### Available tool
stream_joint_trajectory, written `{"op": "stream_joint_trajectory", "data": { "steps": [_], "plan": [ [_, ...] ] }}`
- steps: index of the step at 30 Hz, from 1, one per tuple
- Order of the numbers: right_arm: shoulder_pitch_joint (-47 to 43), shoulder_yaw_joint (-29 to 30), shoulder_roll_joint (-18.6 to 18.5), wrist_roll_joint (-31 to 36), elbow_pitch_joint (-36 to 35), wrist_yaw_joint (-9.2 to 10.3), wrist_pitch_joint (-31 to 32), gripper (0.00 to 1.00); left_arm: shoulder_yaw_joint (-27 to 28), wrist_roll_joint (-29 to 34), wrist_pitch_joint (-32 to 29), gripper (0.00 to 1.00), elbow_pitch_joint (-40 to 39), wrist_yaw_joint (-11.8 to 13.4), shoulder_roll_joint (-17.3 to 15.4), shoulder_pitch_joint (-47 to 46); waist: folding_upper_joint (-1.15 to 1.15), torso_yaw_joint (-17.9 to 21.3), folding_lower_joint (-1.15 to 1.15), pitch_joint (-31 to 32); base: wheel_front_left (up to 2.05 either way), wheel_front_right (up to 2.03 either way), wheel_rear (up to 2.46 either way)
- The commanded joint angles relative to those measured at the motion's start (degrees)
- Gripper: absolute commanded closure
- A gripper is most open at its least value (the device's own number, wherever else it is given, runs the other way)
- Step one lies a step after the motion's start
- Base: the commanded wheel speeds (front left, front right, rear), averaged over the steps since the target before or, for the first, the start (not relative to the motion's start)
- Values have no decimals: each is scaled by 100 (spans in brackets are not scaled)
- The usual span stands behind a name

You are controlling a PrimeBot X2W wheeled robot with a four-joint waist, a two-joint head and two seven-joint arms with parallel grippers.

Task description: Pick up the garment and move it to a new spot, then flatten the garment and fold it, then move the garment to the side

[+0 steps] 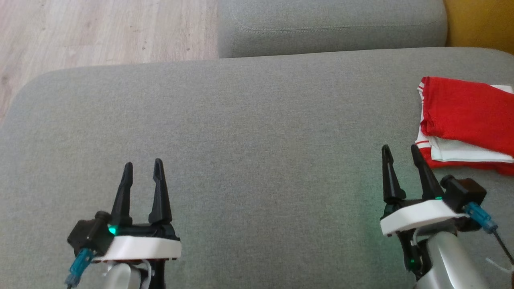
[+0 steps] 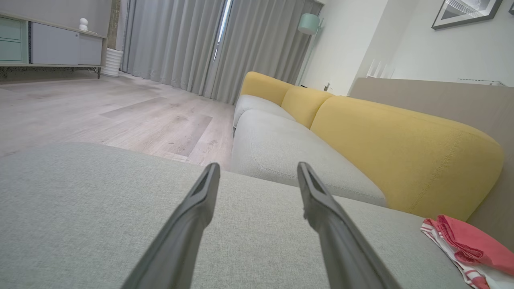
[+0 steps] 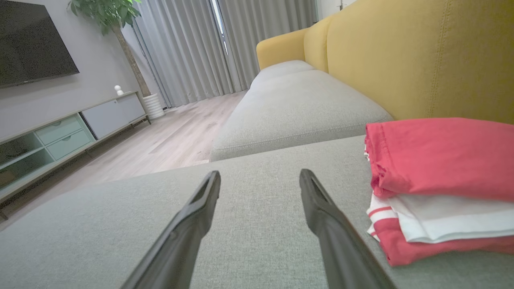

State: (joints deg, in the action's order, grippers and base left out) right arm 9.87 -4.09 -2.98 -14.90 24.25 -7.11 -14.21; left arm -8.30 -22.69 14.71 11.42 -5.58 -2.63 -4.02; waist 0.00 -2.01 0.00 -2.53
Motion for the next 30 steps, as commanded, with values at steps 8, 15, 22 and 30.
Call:
{"op": "stream_joint_trajectory", "data": {
  "steps": [8, 15, 22, 30],
  "plan": [
    [172, -139, 10, -128, -520, -37, -78, 0, 244, -15, 29, 0, -145, -20, -25, -161, 0, 61, 0, 2, 0, 0, 0],
    [148, -156, 10, -166, -570, -37, -78, 0, 283, -32, 29, 0, -188, -2, -25, -149, 0, 103, 0, 3, 0, 0, 0],
    [143, -167, 10, -186, -606, -37, -78, 0, 314, -66, 29, 0, -253, -3, -25, -147, 0, 149, 0, -10, 0, 0, 0],
    [141, -180, 10, -204, -614, -37, -78, 0, 325, -69, 29, 0, -260, 9, -25, -146, 0, 179, 0, -5, 0, 0, 0]
  ]
}}
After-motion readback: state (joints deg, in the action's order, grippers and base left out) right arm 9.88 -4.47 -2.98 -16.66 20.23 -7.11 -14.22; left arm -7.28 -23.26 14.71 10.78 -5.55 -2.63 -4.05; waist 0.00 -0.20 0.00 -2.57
